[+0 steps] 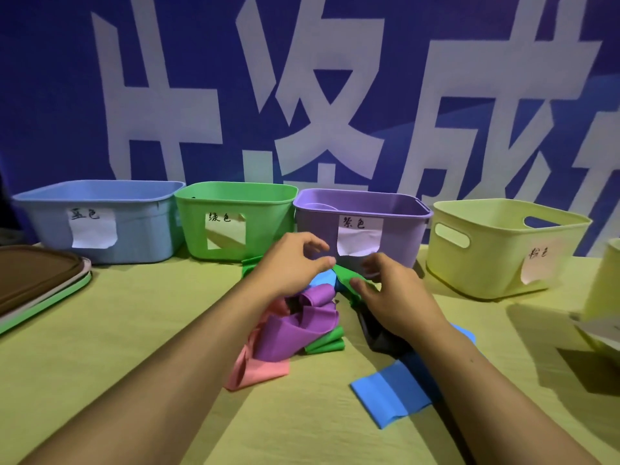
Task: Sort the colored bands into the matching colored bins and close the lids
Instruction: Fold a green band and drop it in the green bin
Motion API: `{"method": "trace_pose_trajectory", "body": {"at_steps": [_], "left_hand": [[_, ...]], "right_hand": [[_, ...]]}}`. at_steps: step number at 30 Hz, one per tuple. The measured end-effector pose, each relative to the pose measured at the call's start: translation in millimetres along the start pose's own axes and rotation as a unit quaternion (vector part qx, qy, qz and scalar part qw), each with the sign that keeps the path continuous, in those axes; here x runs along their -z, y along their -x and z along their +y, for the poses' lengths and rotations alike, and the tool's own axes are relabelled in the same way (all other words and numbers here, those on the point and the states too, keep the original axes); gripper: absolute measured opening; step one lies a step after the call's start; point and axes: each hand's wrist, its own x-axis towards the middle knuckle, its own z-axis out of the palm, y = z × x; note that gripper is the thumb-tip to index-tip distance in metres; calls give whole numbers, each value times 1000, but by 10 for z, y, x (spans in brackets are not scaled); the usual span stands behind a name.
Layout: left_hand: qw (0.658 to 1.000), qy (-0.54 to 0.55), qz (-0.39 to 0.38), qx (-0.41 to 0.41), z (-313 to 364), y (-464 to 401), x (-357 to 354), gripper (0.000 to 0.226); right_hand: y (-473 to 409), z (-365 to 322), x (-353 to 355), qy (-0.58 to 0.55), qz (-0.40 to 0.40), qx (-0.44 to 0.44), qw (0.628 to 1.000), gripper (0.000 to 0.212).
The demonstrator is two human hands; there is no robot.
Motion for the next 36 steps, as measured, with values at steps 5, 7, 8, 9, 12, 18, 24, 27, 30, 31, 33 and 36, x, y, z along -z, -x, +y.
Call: {"method": "trace_pose_trajectory", "body": {"at_steps": [5, 7, 8, 9, 12, 18, 24, 27, 30, 31, 33, 36], "left_hand": [[996, -90, -6, 1, -39, 119, -176, 37], [990, -143, -14, -8, -40, 157, -197, 38], [986, -164, -17, -15, -40, 170, -210, 38], [984, -175, -19, -22, -38, 180, -217, 39], [985, -168, -6, -38, -26, 187, -212, 43], [990, -127, 34, -48, 25, 202, -194, 40], [989, -33, 37, -139, 81, 232, -176, 44], [990, 13, 41, -136, 91, 243, -178, 57], [989, 47, 31, -137, 120, 269, -180, 84], [988, 44, 21, -146, 131, 281, -179, 93], [985, 20, -4, -172, 147, 305, -178, 107], [980, 8, -37, -194, 169, 337, -178, 120]], "right_hand": [[2, 22, -33, 81, -74, -47, 993, 52], [-6, 19, -40, 97, -57, -55, 992, 43], [-10, 13, -48, 103, -43, -56, 992, 36], [-11, 8, -55, 105, -26, -55, 993, 29], [-31, 22, -72, 58, 39, -45, 997, 20], [-31, -73, 27, -293, 57, -51, 953, 15], [32, -231, 198, -586, -45, -108, 802, 21], [36, -237, 228, -633, -68, -84, 766, 28], [55, -294, 236, -661, -74, -69, 744, 28], [66, -311, 227, -660, -77, -66, 744, 30], [83, -334, 199, -652, -85, -63, 751, 35], [90, -345, 171, -635, -89, -64, 765, 41]]}}
